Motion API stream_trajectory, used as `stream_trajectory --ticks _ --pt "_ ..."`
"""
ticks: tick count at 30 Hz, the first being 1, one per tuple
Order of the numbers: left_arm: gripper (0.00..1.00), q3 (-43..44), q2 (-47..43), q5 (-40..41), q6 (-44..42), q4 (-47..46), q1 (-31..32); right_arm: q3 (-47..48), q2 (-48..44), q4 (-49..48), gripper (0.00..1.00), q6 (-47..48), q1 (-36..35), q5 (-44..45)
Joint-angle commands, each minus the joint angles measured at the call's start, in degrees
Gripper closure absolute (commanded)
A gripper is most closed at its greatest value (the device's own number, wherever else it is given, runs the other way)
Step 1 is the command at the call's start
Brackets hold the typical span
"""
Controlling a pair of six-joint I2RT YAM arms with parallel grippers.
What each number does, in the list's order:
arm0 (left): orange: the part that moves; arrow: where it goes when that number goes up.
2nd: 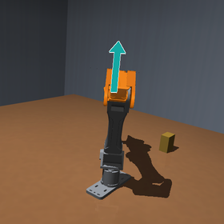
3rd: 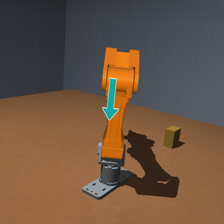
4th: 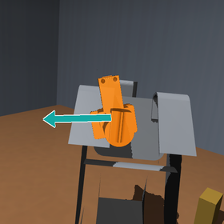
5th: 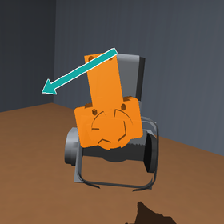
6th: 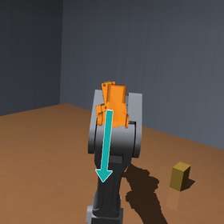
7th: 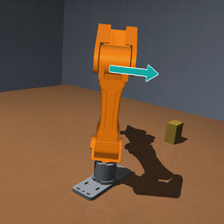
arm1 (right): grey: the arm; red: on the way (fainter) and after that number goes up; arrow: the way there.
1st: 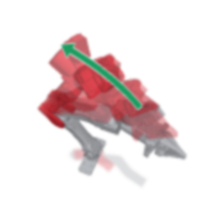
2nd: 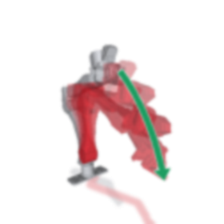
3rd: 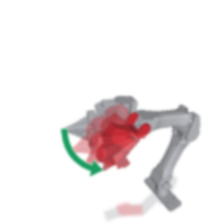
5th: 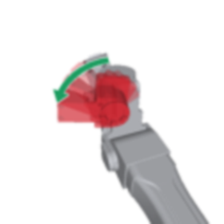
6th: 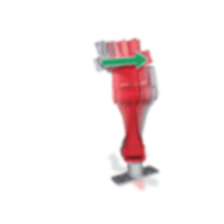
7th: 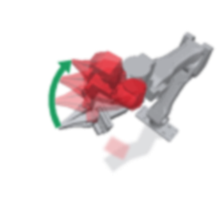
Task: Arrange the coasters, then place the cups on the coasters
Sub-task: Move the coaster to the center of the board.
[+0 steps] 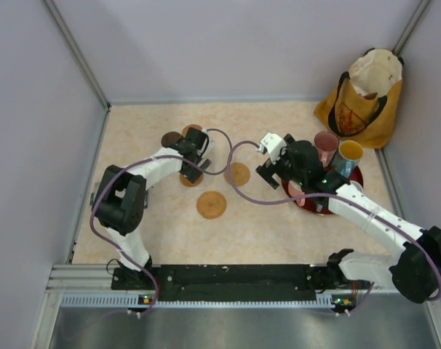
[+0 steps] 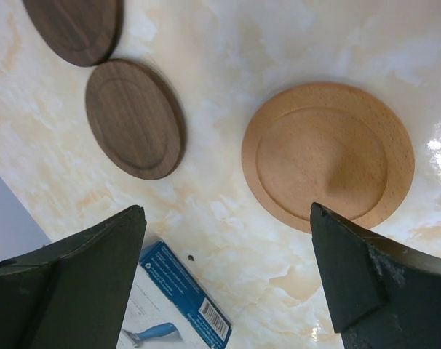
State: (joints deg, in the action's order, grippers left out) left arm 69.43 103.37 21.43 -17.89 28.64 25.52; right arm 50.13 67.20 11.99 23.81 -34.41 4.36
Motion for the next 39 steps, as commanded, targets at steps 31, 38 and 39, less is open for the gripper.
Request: stream_trajectory --ticks 31,38,39 --pt "0.01 -12.12 -36.75 -21.17 4.79 3.35 -26.73 30.55 41.87 8.58 0.03 -12.39 -1.44 5.92" --pt "0.01 -12.65 -36.49 -24.68 5.14 3.35 -27.63 31.87 44.77 8.66 0.03 -12.47 -2.59 6.36" --pt "0.01 -12.74 -36.4 -24.86 5.15 3.35 -27.71 32.13 45.03 8.58 0.03 -12.65 -2.76 6.28"
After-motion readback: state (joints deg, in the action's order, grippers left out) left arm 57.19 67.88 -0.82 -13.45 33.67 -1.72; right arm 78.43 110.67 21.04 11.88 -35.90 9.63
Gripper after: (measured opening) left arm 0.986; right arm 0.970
